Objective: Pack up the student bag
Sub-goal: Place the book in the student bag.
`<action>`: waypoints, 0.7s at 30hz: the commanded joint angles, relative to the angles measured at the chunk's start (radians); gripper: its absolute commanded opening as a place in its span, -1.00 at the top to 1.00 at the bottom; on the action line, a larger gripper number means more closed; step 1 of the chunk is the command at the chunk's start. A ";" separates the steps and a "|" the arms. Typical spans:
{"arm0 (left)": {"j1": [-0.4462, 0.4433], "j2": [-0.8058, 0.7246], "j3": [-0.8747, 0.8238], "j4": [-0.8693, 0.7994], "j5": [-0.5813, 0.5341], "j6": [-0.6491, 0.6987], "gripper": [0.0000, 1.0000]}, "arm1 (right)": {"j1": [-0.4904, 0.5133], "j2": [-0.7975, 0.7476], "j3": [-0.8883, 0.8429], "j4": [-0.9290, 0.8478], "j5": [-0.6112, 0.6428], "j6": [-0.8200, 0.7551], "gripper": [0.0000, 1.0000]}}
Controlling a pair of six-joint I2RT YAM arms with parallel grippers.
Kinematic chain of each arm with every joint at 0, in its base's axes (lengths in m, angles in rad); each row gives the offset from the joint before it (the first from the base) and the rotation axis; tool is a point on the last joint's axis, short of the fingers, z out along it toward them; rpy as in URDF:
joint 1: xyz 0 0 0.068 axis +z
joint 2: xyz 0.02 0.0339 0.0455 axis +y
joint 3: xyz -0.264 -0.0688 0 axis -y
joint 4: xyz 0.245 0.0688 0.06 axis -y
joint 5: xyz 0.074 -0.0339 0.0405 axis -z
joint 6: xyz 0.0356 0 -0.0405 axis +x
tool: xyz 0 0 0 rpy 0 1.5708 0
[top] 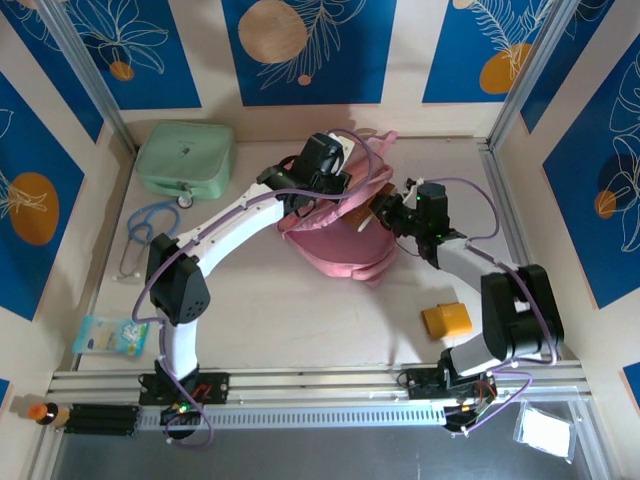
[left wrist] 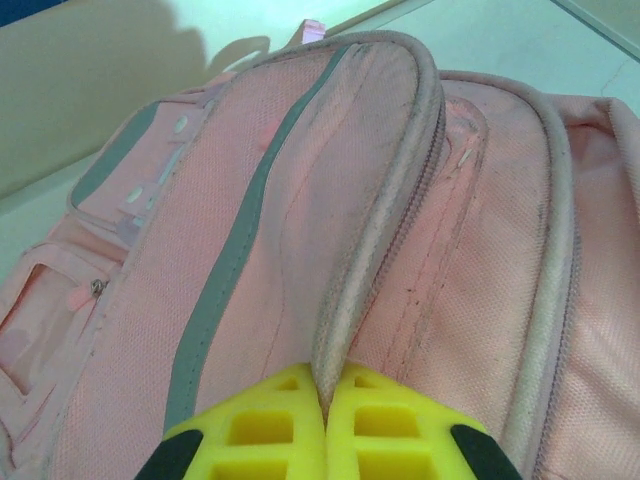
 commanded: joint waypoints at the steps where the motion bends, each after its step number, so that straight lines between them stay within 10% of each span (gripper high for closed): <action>1: -0.004 -0.054 0.010 0.080 0.034 -0.031 1.00 | 0.023 0.064 0.018 0.102 0.120 0.044 0.95; 12: -0.002 -0.063 0.012 0.076 0.028 -0.042 1.00 | 0.086 0.246 0.152 0.113 0.324 0.291 0.91; 21: -0.001 -0.067 0.012 0.067 0.023 -0.052 1.00 | 0.101 0.428 0.308 0.165 0.247 0.388 0.65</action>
